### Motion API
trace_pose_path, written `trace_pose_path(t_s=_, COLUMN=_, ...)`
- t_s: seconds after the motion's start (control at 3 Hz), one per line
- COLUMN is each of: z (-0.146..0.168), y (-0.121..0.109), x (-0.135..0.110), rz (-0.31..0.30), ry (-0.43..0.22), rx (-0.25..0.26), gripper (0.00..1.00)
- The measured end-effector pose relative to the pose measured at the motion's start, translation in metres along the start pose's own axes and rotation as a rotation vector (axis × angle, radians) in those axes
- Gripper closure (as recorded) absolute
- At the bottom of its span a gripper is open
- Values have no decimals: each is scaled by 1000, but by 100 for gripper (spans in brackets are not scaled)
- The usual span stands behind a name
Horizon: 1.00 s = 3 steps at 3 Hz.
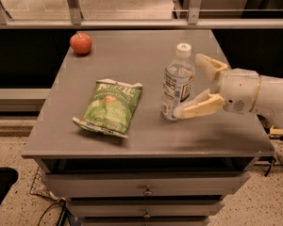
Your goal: Move blue plastic bottle near apple
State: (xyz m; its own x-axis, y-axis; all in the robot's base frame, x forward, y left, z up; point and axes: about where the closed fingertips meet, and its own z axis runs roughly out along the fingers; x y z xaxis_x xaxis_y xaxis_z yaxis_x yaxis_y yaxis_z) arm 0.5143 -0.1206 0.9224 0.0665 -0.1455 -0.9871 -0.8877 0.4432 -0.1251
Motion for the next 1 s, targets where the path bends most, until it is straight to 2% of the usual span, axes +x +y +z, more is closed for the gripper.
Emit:
trace_pose_path(t_s=0.33, z=16, y=-1, x=-6, rz=-5, ry=-76, rx=-23, gripper=16)
trace_pose_path(t_s=0.67, z=33, y=0, x=-11, rz=-4, ry=-98, rx=-53, gripper=38)
trace_pose_path(t_s=1.0, z=34, y=2, x=-12, rz=-6, ry=-98, rx=-57, gripper=62)
